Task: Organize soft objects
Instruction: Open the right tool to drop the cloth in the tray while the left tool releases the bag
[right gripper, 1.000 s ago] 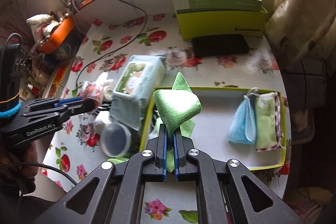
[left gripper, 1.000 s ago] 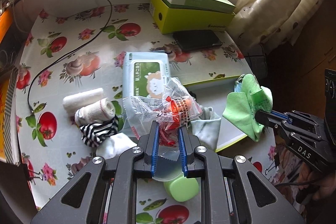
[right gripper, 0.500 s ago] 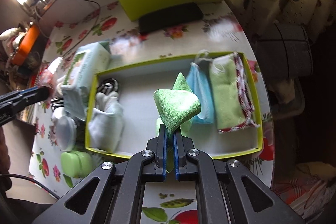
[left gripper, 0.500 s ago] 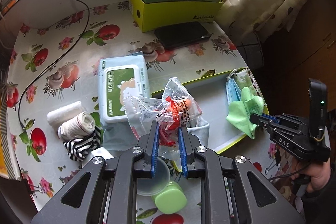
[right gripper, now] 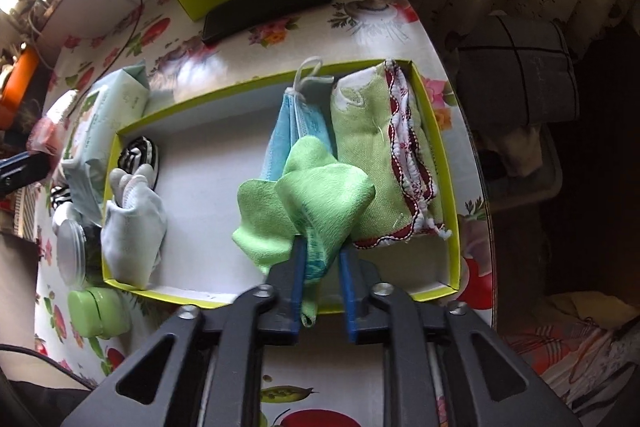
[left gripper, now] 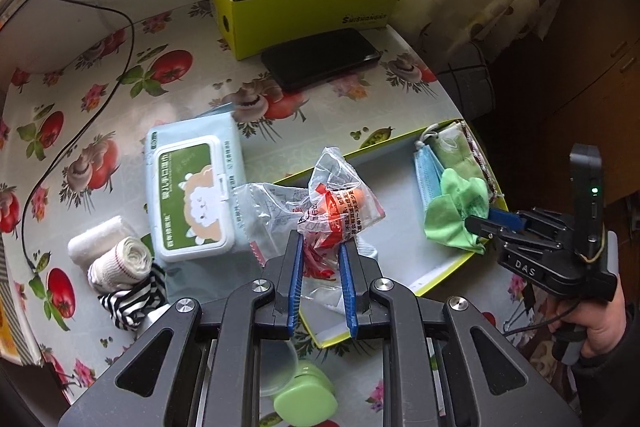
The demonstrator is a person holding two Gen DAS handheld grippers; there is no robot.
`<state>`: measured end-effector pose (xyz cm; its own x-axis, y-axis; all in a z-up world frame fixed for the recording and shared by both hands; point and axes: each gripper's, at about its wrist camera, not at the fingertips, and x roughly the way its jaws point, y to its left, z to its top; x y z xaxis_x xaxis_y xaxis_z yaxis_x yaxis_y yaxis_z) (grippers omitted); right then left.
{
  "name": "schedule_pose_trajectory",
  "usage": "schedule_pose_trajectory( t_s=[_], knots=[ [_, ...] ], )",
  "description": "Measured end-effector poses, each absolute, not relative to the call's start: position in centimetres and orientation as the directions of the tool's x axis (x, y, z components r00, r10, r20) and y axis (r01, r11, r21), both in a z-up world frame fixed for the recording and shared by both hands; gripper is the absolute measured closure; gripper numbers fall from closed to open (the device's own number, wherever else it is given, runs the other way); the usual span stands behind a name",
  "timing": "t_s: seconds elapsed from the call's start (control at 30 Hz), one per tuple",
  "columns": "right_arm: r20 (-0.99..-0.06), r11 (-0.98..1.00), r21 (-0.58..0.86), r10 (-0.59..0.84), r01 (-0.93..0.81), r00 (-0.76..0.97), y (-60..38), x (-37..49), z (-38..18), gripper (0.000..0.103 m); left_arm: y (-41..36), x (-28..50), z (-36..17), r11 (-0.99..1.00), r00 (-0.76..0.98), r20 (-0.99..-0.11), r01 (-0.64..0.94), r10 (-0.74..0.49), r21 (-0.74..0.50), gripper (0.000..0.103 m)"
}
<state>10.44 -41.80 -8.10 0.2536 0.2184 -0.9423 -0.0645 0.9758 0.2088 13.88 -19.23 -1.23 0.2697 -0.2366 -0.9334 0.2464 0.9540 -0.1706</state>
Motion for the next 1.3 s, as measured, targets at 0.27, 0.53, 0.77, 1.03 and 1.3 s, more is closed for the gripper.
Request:
schedule_pose_trajectory(
  t_s=[0.27,0.53,0.77,1.03,1.3],
  knots=[
    [-0.912,0.972,0.227,0.236,-0.068,0.336,-42.0,10.2,-5.3,0.073,-21.3,14.7,-2.1,0.94,0.242,-0.936,0.289,-0.255,-0.182,0.085],
    [-0.899,0.964,0.258,0.262,-0.058,0.352,-41.7,10.1,-5.0,0.073,-23.7,16.2,-5.1,0.927,0.17,-0.954,0.327,-0.248,-0.183,0.085],
    [-0.893,0.96,0.274,0.276,-0.057,0.355,-41.5,10.3,-5.0,0.073,-26.3,18.1,-7.3,0.915,0.135,-0.969,0.379,-0.206,-0.141,0.085],
    [-0.891,0.956,0.289,0.288,-0.051,0.349,-41.4,10.6,-5.4,0.073,-26.2,18.9,-9.4,0.926,0.112,-0.989,0.375,-0.095,-0.047,0.084],
    [-0.889,0.955,0.288,0.296,-0.078,0.348,-40.5,11.0,-5.1,0.073,-24.2,18.5,-8.6,0.943,0.121,-0.982,0.318,-0.148,-0.103,0.071]
  ],
)
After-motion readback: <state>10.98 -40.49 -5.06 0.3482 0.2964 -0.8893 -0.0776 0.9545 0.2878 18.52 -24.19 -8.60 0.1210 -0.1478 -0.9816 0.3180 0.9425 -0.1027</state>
